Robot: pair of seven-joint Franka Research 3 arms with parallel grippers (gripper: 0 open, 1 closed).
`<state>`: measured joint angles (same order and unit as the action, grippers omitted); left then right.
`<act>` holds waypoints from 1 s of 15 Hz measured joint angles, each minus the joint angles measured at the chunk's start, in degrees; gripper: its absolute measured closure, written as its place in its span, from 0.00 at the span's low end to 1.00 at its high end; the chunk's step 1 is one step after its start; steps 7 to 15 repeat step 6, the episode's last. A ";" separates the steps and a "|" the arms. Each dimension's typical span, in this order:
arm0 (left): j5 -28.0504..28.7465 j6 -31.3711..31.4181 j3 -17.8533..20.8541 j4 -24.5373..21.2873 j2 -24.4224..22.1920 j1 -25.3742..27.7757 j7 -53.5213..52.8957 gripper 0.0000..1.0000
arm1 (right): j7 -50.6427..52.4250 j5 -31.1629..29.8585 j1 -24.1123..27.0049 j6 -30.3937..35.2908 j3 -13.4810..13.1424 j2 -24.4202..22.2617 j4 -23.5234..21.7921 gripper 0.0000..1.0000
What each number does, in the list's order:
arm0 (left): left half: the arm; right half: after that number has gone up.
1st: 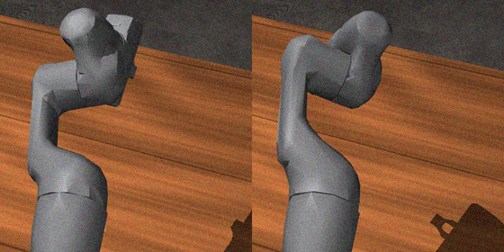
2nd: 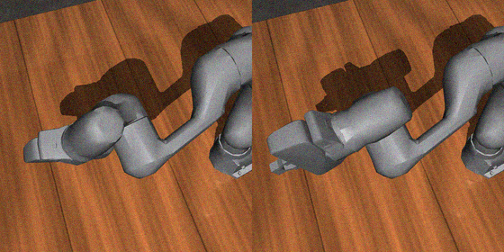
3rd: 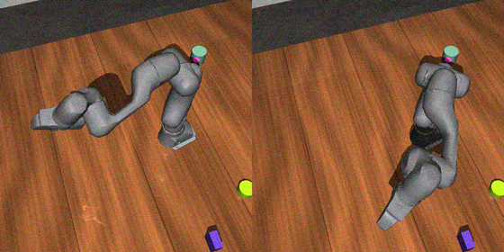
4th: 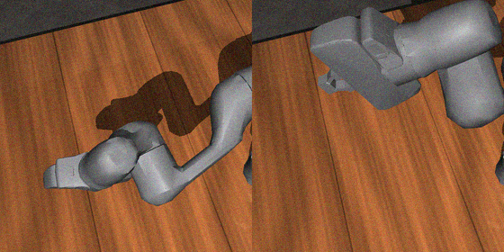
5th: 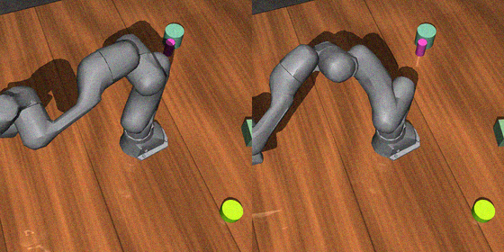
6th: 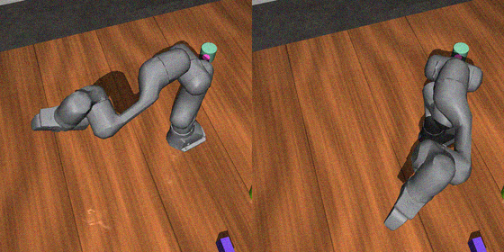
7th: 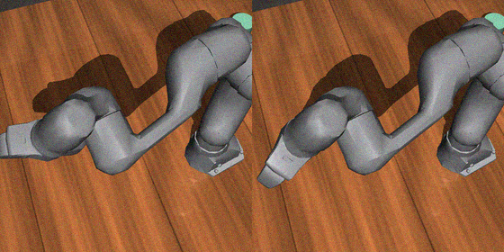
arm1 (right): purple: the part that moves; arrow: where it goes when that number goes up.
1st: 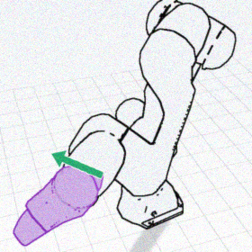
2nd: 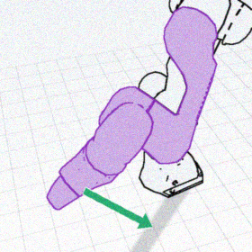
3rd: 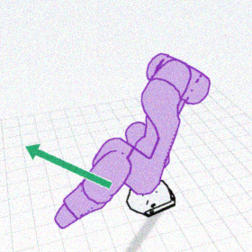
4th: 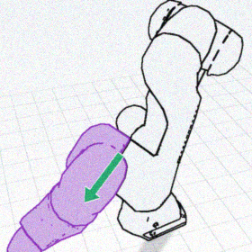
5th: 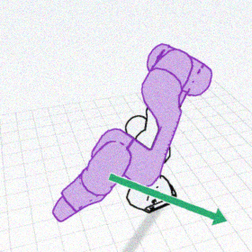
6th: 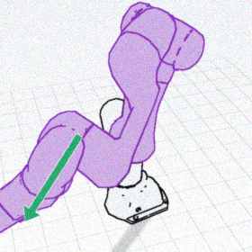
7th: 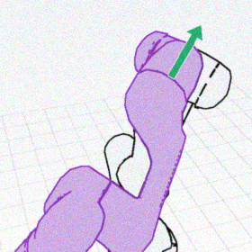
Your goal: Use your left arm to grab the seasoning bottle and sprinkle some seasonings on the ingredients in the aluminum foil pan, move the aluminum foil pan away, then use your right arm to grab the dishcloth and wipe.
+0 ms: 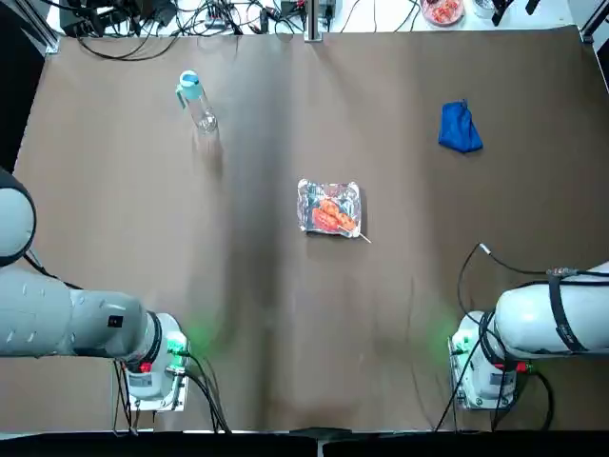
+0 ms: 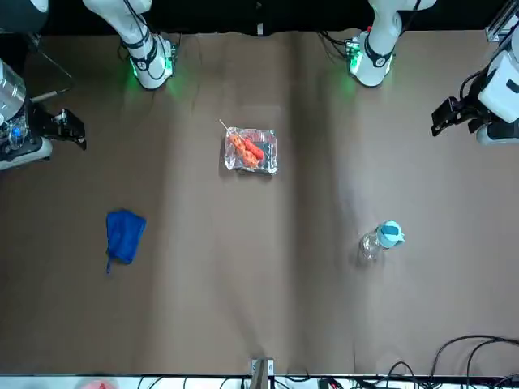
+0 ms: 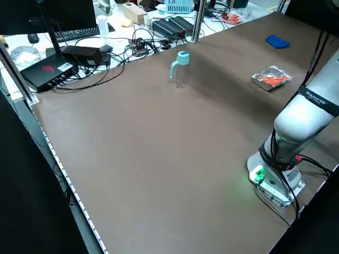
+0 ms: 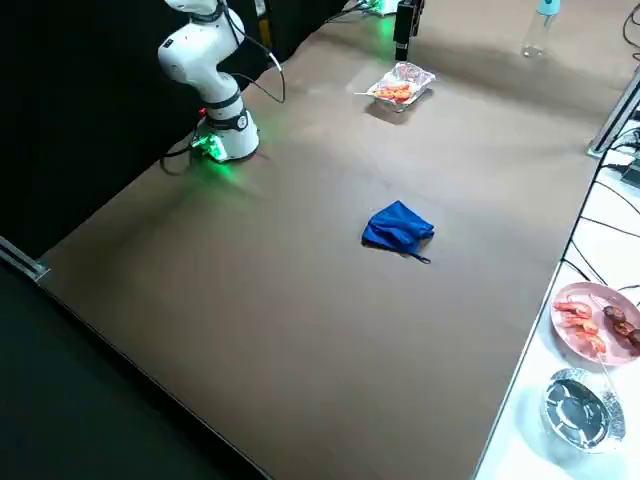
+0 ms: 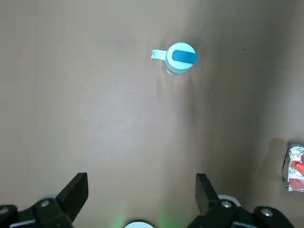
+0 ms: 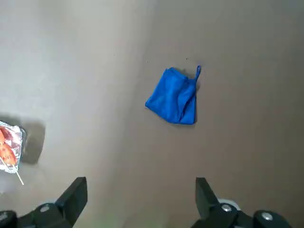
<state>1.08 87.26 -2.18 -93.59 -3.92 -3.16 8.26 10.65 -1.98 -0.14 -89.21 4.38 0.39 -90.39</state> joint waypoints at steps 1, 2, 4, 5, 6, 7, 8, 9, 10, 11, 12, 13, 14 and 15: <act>0.00 0.00 0.00 0.00 0.00 0.00 0.00 0.00 | 0.00 0.00 -0.72 -0.02 -0.65 -0.14 -0.17 0.00; 0.00 0.00 0.00 0.00 0.00 0.00 0.00 0.00 | 0.00 0.00 -0.92 -0.06 -0.92 -0.22 -0.26 0.00; 0.00 0.01 -0.03 0.00 0.00 0.00 0.00 0.00 | 0.00 0.00 -0.96 -0.18 -1.27 -0.23 -0.39 0.00; 0.00 0.01 -0.05 0.00 0.00 0.00 0.00 0.00 | 0.00 0.04 -0.96 -0.43 -1.39 -0.23 -0.63 0.00; 0.00 0.02 -0.05 0.00 0.00 0.00 0.00 0.00 | 0.00 0.18 -0.96 -1.12 -1.47 -0.22 -1.01 0.00; 0.00 0.02 -0.05 0.00 0.00 0.00 0.00 0.00 | 0.00 0.18 -0.96 -1.12 -1.47 -0.22 -1.01 0.00; 0.00 0.02 -0.05 0.00 0.00 0.00 0.00 0.00 | 0.00 0.18 -0.96 -1.12 -1.47 -0.22 -1.01 0.00; 0.00 0.02 -0.05 0.00 0.00 0.00 0.00 0.00 | 0.00 0.18 -0.96 -1.12 -1.47 -0.22 -1.01 0.00; 0.00 0.02 -0.05 0.00 0.00 0.00 0.00 0.00 | 0.00 0.18 -0.96 -1.12 -1.47 -0.22 -1.01 0.00; 0.00 0.02 -0.05 0.00 0.00 0.00 0.00 0.00 | 0.00 0.18 -0.96 -1.12 -1.47 -0.22 -1.01 0.00; 0.00 0.02 -0.05 0.00 0.00 0.00 0.00 0.00 | 0.00 0.18 -0.96 -1.12 -1.47 -0.22 -1.01 0.00; 0.00 0.02 -0.05 0.00 0.00 0.00 0.00 0.00 | 0.00 0.18 -0.96 -1.12 -1.47 -0.22 -1.01 0.00; 0.00 0.02 -0.05 0.00 0.00 0.00 0.00 0.00 | 0.00 0.18 -0.96 -1.12 -1.47 -0.22 -1.01 0.00; 0.00 0.02 -0.05 0.00 0.00 0.00 0.00 0.00 | 0.00 0.18 -0.96 -1.12 -1.47 -0.22 -1.01 0.00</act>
